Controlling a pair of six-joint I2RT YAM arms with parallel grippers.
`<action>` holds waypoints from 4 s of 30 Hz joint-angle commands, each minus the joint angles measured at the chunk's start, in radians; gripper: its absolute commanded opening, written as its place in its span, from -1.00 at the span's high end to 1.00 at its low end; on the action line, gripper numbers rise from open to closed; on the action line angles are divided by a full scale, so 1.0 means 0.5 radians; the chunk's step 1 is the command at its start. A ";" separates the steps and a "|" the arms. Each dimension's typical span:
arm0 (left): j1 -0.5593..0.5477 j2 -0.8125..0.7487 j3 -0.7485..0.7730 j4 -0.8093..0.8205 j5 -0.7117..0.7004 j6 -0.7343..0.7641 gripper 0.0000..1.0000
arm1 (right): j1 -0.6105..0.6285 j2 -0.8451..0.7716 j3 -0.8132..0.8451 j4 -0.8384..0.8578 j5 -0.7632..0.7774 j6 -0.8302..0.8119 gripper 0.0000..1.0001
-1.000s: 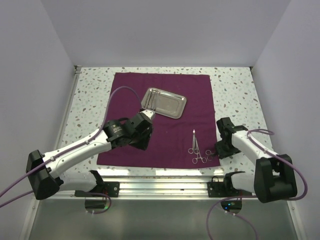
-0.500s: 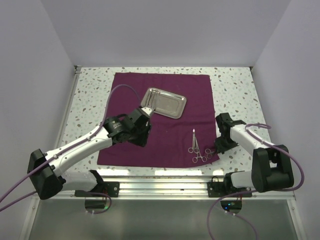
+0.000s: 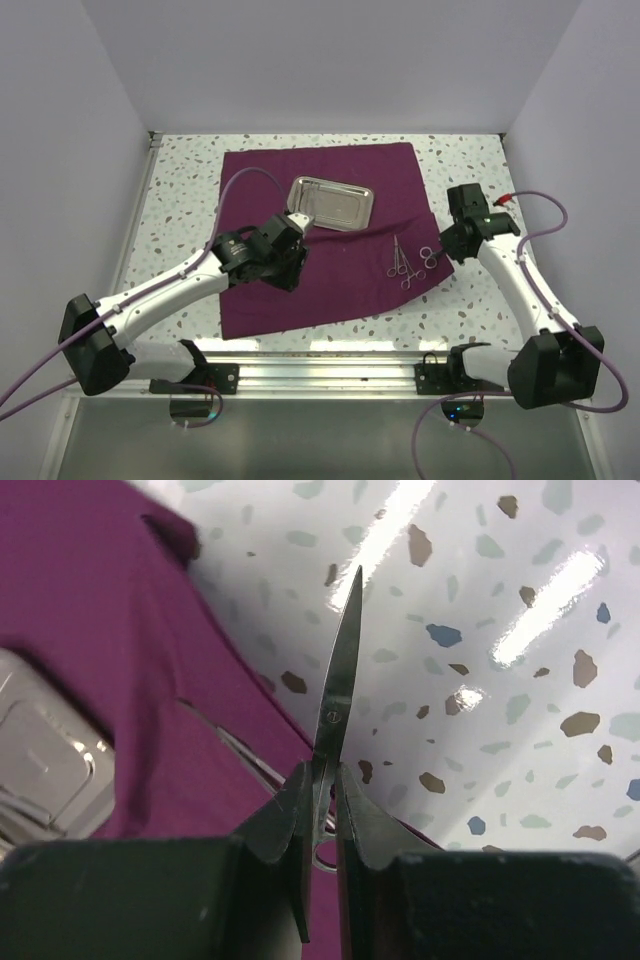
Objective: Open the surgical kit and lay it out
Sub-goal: Adjust the surgical kit at the center of the board, then smooth out the surgical kit at the center of the board.
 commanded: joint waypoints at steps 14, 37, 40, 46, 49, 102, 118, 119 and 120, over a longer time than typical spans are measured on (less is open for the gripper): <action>0.018 -0.081 -0.004 0.167 0.073 -0.011 0.04 | 0.376 0.465 0.210 -0.025 -0.544 -0.844 1.00; 0.015 -0.324 -0.112 -0.002 -0.062 -0.189 0.04 | 0.533 0.405 0.233 -0.246 -0.331 -0.862 -0.88; 0.015 -0.330 -0.115 -0.005 -0.062 -0.201 0.04 | 0.584 0.249 0.070 -0.197 -0.492 -0.853 -0.85; 0.015 -0.363 -0.136 -0.002 -0.038 -0.241 0.05 | 0.637 0.135 -0.216 -0.145 -0.427 -0.777 -0.77; 0.015 -0.385 -0.158 0.001 -0.013 -0.262 0.06 | 0.640 0.193 -0.216 -0.013 -0.421 -0.777 -0.67; 0.015 -0.581 -0.146 -0.214 -0.090 -0.311 0.10 | 0.278 0.423 0.091 -0.734 0.374 -0.832 0.31; 0.018 -0.173 -0.332 -0.423 -0.283 -0.504 -0.18 | 0.278 -0.077 0.281 -0.568 -0.111 -0.740 -0.97; 0.018 -0.173 -0.366 -0.371 -0.253 -0.535 -0.26 | 0.278 -0.068 0.305 -0.580 -0.136 -0.731 -0.97; 0.015 -0.173 -0.433 -0.328 -0.216 -0.541 -0.29 | 0.278 -0.062 0.324 -0.587 -0.148 -0.724 -0.97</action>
